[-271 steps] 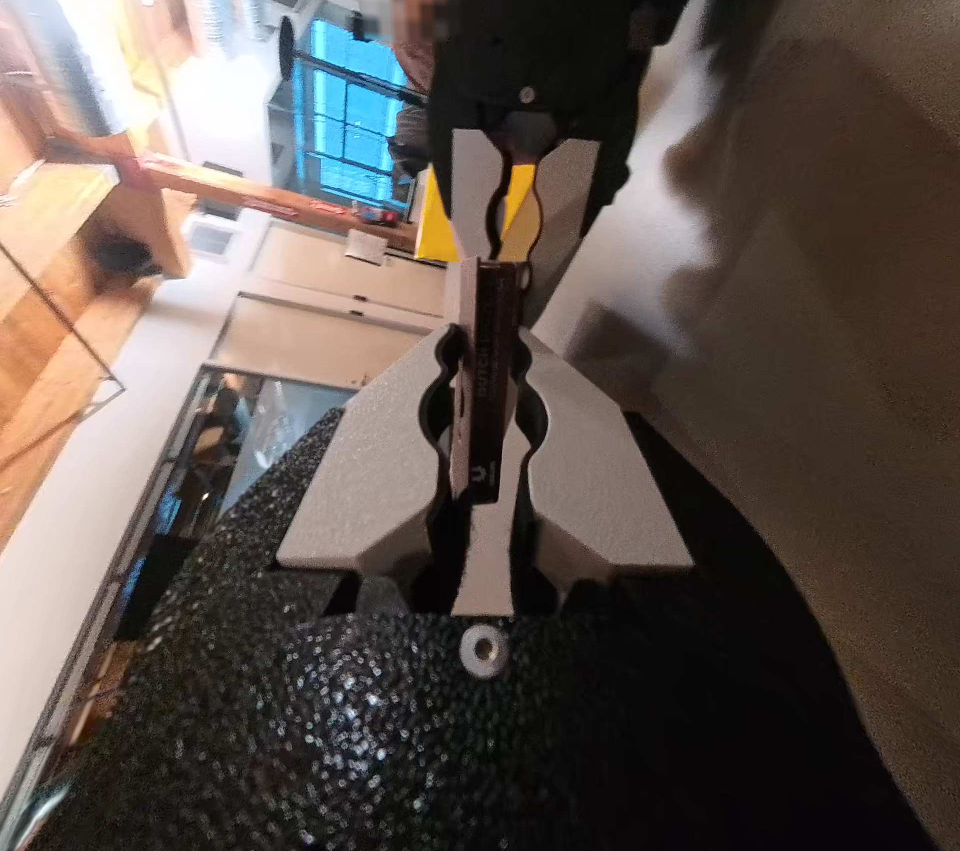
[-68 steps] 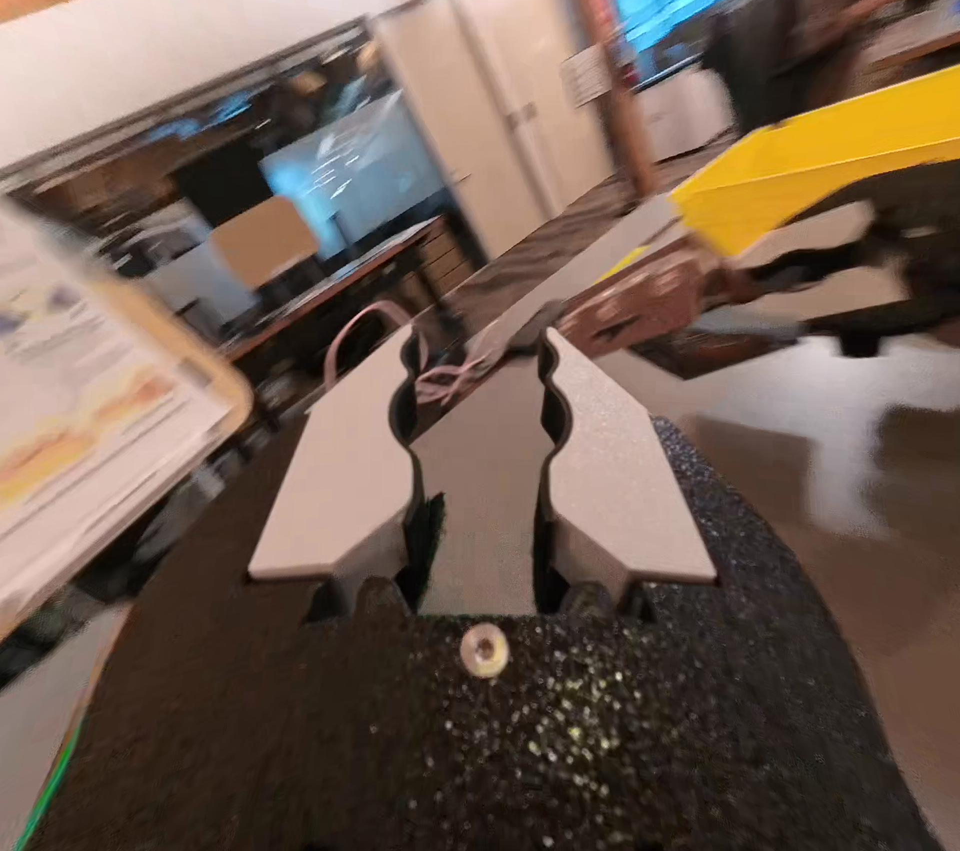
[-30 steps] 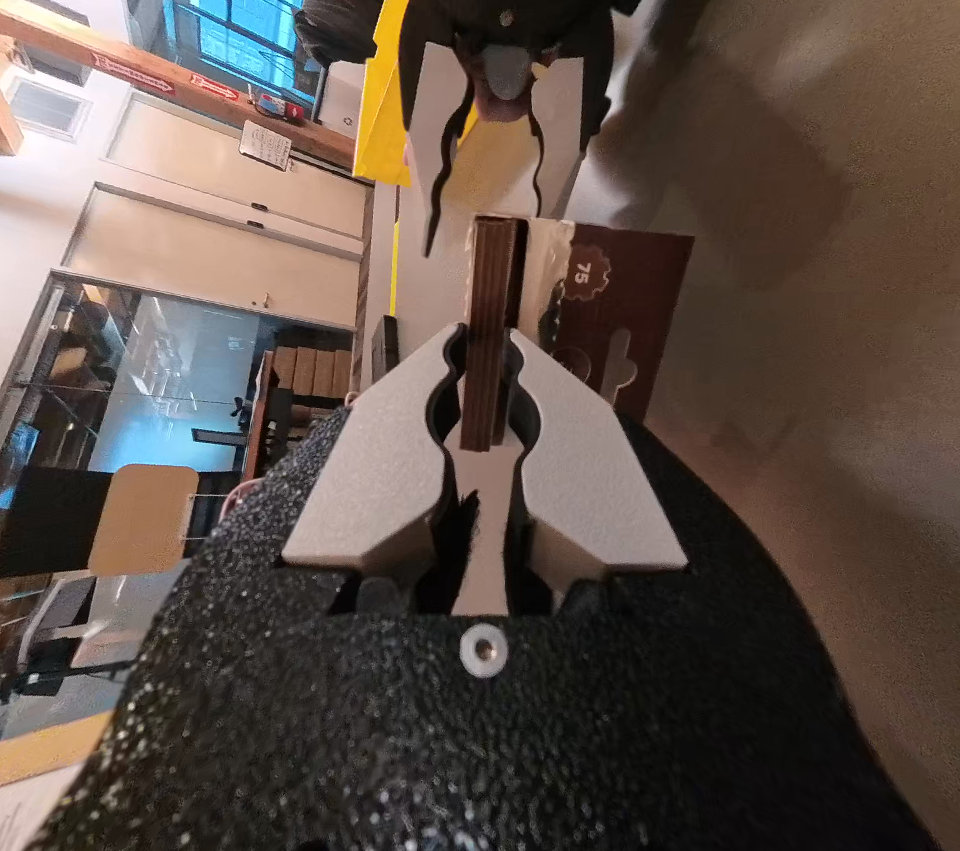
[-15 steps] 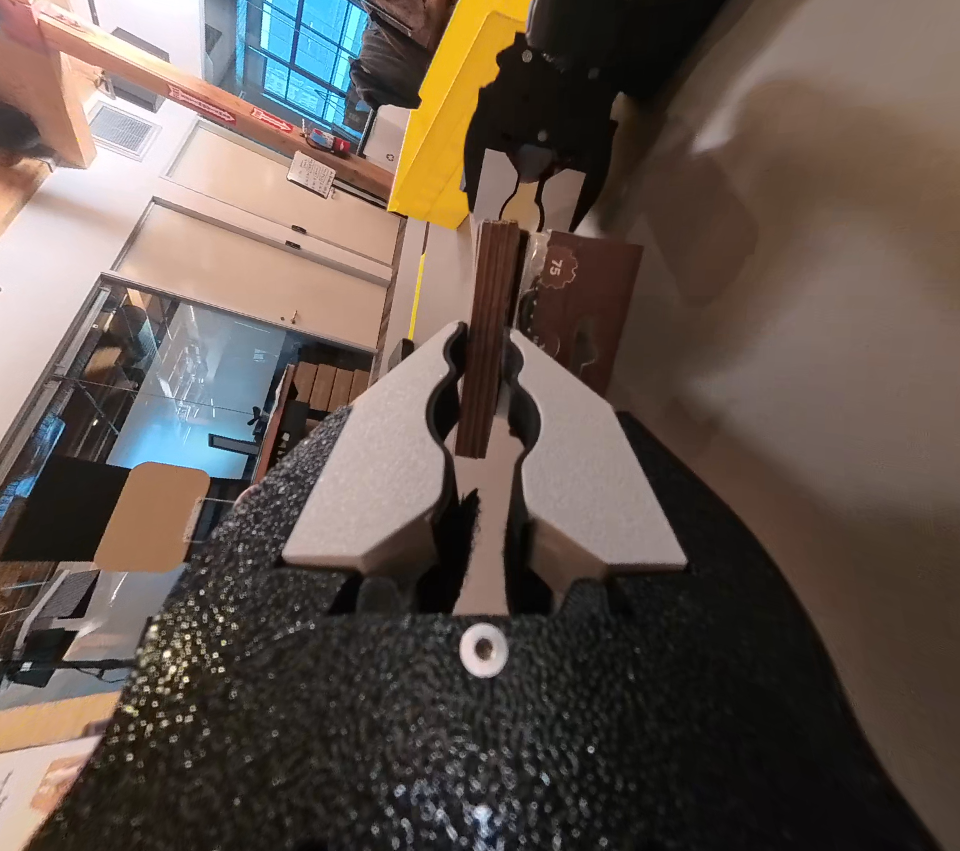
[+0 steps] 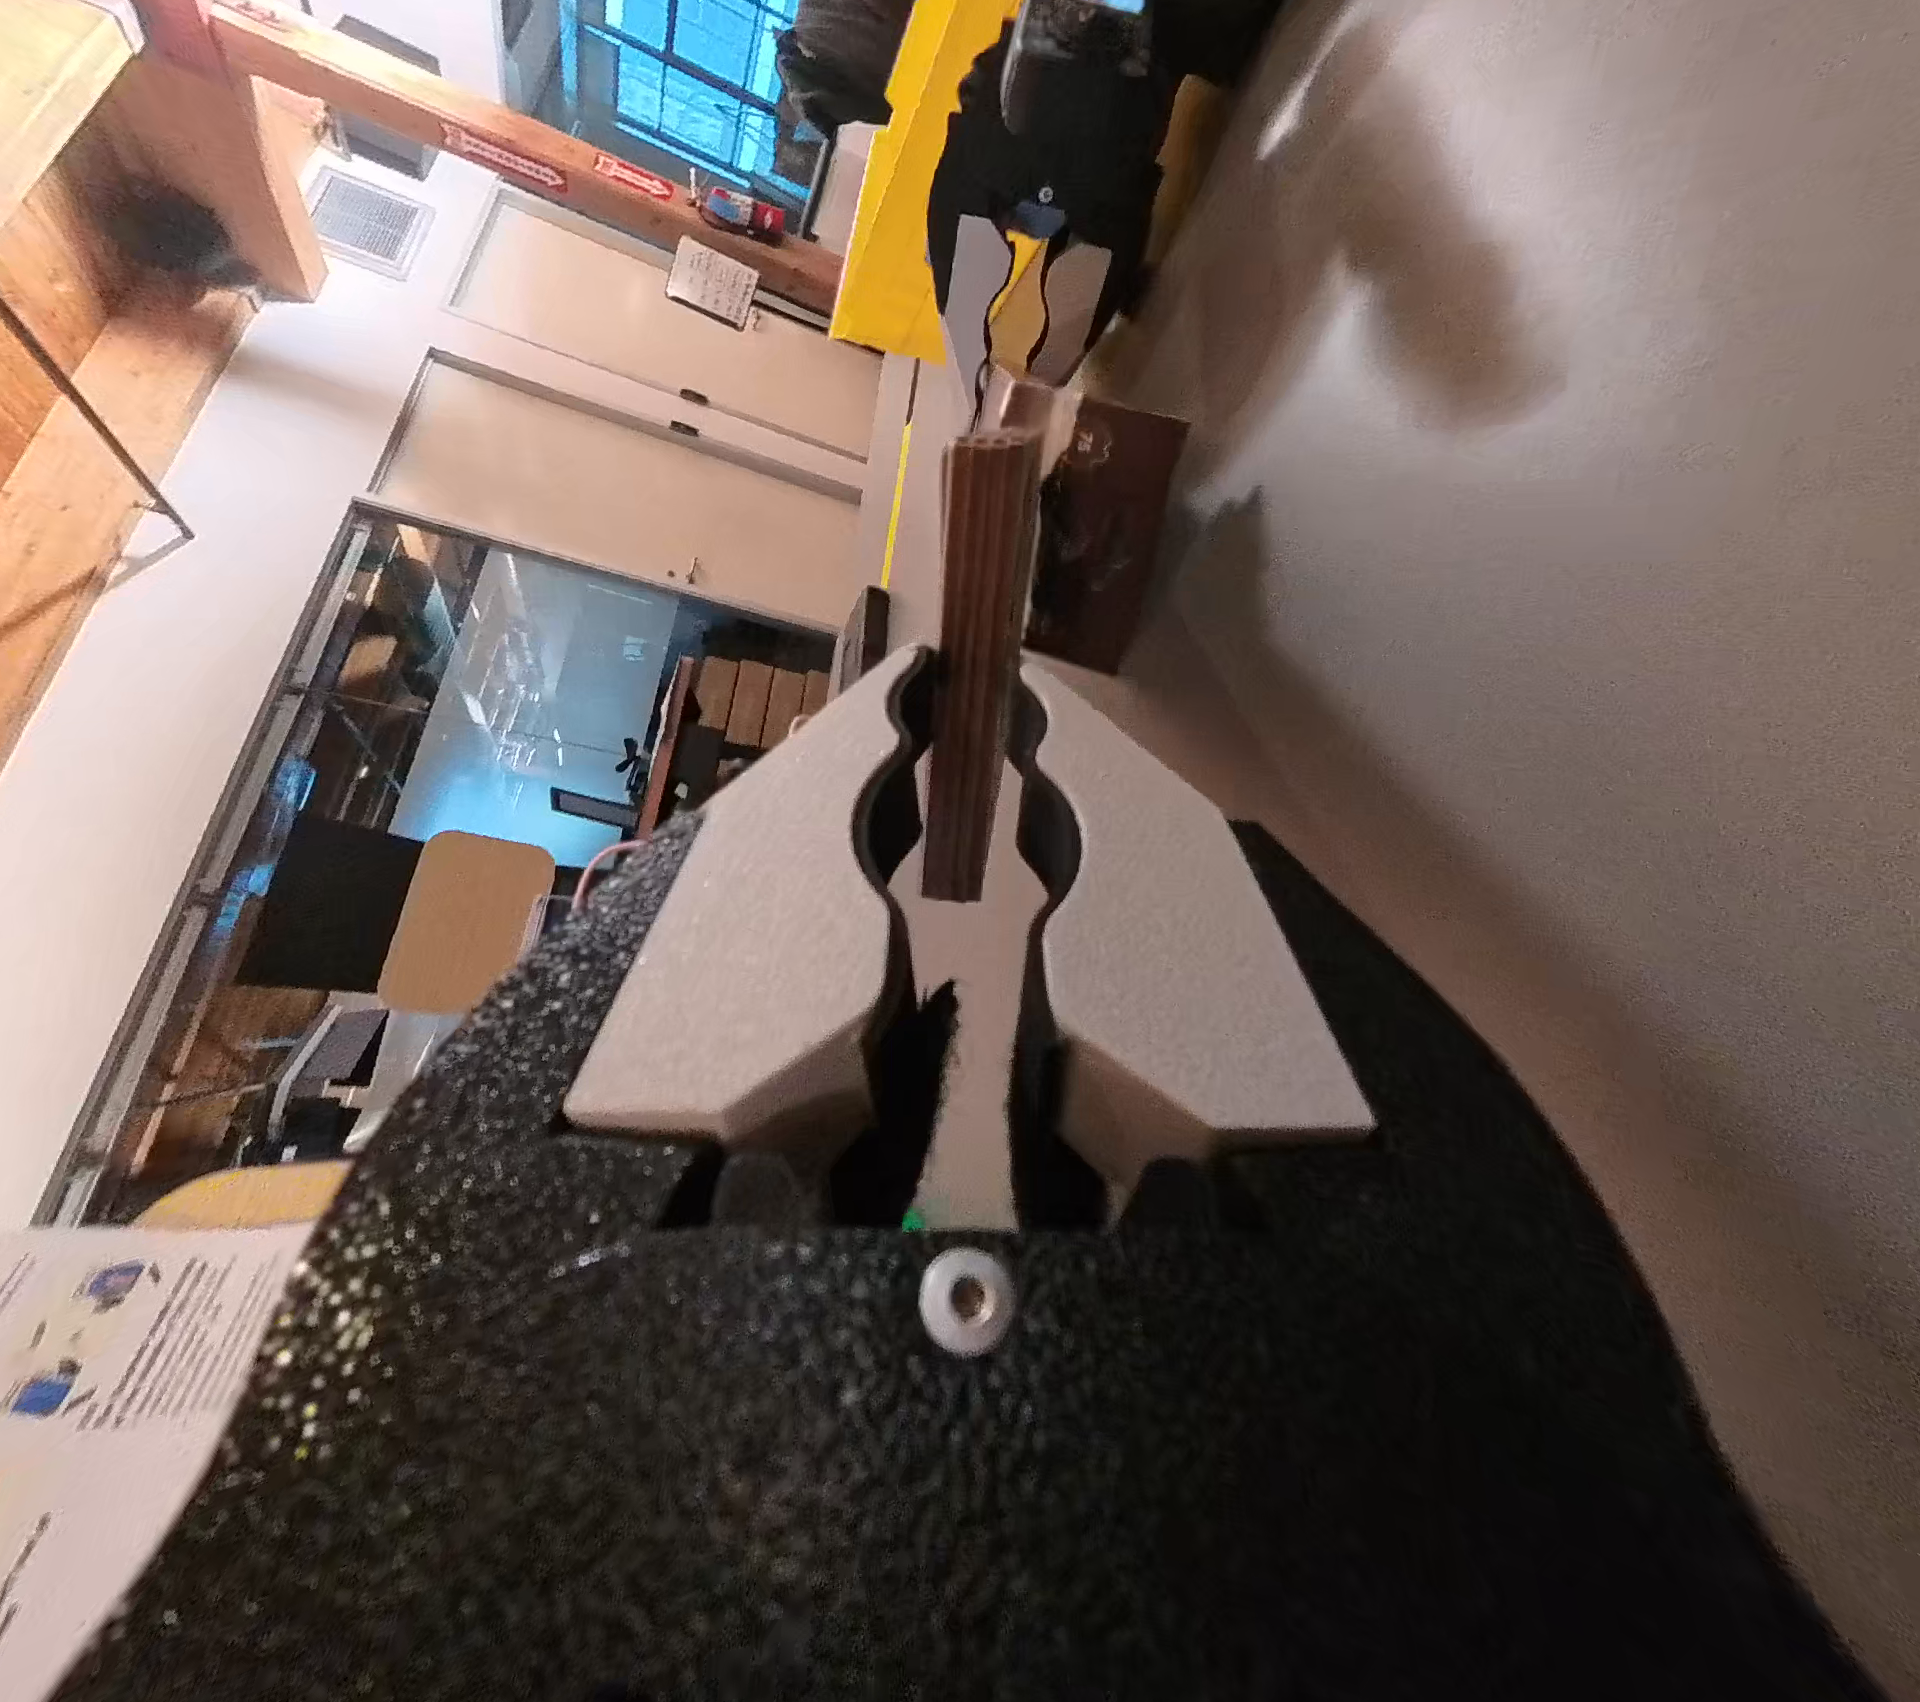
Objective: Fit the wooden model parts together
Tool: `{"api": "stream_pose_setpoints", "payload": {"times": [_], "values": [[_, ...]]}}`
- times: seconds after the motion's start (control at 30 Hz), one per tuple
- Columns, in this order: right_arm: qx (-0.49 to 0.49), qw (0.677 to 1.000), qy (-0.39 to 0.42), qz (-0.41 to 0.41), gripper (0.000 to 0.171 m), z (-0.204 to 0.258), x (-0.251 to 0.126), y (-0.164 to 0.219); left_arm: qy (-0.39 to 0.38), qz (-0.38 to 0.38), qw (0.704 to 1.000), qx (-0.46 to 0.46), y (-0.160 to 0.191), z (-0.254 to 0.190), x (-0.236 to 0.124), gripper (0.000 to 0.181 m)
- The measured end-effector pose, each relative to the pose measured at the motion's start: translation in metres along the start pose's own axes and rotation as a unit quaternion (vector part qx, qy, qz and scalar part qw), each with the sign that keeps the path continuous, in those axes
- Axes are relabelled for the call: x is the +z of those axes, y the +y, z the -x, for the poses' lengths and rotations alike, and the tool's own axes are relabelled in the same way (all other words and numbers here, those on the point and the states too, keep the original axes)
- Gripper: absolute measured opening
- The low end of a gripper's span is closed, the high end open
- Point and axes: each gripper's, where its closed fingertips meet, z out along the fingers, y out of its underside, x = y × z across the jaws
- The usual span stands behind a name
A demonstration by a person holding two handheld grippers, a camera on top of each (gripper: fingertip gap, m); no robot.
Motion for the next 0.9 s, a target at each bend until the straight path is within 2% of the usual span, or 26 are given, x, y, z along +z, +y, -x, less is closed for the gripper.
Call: {"api": "stream_pose_setpoints", "payload": {"times": [0.1,0.2,0.3,0.37,0.47,0.57,0.63,0.7,0.73,0.77,0.83,0.9], "values": [[0.008,1.0,0.014,0.025,0.016,-0.006,0.005,0.017,-0.002,0.016,1.0,-0.014,0.008,-0.006,-0.011,0.011],[0.057,0.997,0.027,0.039,0.016,-0.016,0.007,0.026,-0.008,0.039,0.999,-0.011,0.017,-0.015,-0.013,0.011],[0.154,0.987,0.041,0.037,0.015,-0.032,0.006,0.023,-0.021,0.058,0.998,-0.009,0.023,-0.017,-0.003,0.011],[0.27,0.963,0.002,0.018,0.014,-0.032,0.008,0.013,-0.025,0.071,0.997,-0.017,0.025,-0.018,0.011,0.011],[0.451,0.888,-0.079,-0.024,0.014,-0.03,0.007,-0.014,-0.022,0.058,0.994,-0.089,0.018,-0.026,0.039,0.012],[0.6,0.774,-0.172,-0.105,0.015,-0.036,-0.005,-0.058,0.032,0.09,0.986,-0.137,0.023,-0.048,0.064,0.016],[0.655,0.705,-0.21,-0.171,0.016,-0.05,-0.015,-0.085,0.054,0.096,0.98,-0.163,0.024,-0.055,0.072,0.022],[0.667,0.67,-0.234,-0.228,0.015,-0.063,-0.026,-0.106,0.066,0.1,0.97,-0.211,0.025,-0.054,0.075,0.046],[0.661,0.665,-0.239,-0.251,0.015,-0.068,-0.031,-0.115,0.064,0.089,0.963,-0.248,0.023,-0.05,0.074,0.054],[0.647,0.674,-0.233,-0.269,0.015,-0.073,-0.035,-0.122,0.057,0.056,0.953,-0.291,0.016,-0.041,0.072,0.06],[0.583,0.729,-0.197,-0.299,0.015,-0.079,-0.042,-0.135,0.034,-0.001,0.931,-0.364,0.005,-0.016,0.064,0.073],[0.491,0.787,-0.159,-0.338,0.015,-0.082,-0.054,-0.153,0.006,-0.036,0.921,-0.387,0.002,0.009,0.056,0.084]]}}
